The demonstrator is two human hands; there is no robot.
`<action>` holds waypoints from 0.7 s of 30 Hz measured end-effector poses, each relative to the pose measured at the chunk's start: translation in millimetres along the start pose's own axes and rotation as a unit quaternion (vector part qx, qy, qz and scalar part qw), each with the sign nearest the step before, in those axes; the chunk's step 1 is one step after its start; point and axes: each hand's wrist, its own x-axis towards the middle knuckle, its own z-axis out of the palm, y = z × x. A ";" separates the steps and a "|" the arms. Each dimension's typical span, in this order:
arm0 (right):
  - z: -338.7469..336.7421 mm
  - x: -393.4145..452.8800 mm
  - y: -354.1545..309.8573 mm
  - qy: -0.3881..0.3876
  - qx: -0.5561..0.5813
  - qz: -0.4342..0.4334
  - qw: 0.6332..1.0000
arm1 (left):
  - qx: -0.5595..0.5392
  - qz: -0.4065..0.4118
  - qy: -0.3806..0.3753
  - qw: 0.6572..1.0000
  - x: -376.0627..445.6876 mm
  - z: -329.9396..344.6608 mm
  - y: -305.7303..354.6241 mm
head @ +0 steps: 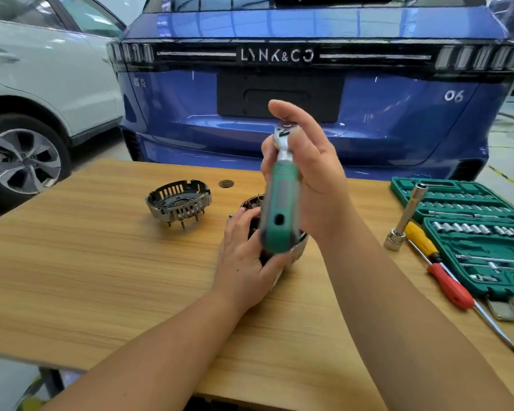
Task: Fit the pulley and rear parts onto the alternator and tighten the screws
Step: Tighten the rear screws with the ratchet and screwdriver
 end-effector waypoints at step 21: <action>-14.1 -5.5 -9.6 0.032 0.087 0.112 0.989 | -0.007 0.044 0.044 0.998 2.3 3.3 -6.1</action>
